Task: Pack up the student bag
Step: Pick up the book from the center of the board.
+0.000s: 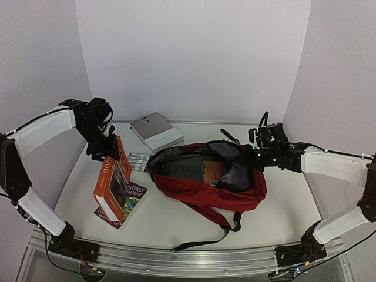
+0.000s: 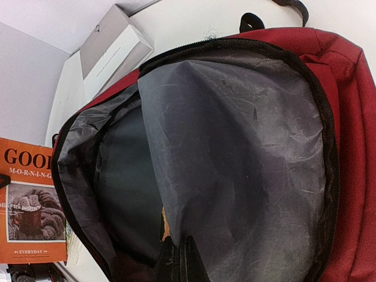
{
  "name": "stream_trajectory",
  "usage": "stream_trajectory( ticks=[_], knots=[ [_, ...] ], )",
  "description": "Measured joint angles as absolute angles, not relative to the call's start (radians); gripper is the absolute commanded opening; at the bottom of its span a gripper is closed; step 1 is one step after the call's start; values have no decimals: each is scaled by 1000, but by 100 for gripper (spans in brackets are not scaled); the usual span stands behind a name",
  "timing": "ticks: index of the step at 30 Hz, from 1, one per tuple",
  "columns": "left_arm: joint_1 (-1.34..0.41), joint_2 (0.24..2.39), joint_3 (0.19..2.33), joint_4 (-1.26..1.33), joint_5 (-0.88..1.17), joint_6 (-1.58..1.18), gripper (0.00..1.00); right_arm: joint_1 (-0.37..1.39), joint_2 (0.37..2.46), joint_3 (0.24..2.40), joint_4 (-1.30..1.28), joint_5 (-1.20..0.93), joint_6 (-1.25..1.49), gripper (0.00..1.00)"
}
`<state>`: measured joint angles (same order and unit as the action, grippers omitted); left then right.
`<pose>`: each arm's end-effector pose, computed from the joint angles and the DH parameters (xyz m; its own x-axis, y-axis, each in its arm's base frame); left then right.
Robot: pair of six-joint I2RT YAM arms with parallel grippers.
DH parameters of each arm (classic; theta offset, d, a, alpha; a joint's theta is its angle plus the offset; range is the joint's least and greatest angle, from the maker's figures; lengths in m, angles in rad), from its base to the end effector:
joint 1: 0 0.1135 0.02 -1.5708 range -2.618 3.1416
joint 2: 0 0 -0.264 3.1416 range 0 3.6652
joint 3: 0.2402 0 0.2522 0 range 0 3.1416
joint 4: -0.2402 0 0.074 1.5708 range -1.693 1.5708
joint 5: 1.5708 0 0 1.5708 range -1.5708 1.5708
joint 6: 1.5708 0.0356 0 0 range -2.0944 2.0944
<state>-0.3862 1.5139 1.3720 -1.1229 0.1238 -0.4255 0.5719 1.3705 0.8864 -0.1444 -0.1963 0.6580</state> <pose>0.2660 -0.1129 0.2976 -0.9731 -0.0465 -0.2258 0.0072 0.9728 -0.2316 0.2488 0.1684 0.2473 -0.7969 0.2004 -0.5699 -0.2226 0.7796 0.5854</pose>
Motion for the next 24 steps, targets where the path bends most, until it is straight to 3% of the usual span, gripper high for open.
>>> stream_trajectory(
  ticks=[4, 12, 24],
  knots=[
    [-397, 1515, 1340, -1112, 123, -442, 54, 572, 1370, 886, -144, -196, 658, 0],
    [-404, 1493, 1254, -1065, 139, -471, 25, 572, 1370, 886, -144, -196, 658, 0],
    [-407, 1325, 1263, -1029, 258, -508, 24, 572, 1340, 886, -153, -213, 658, 0]
  ],
)
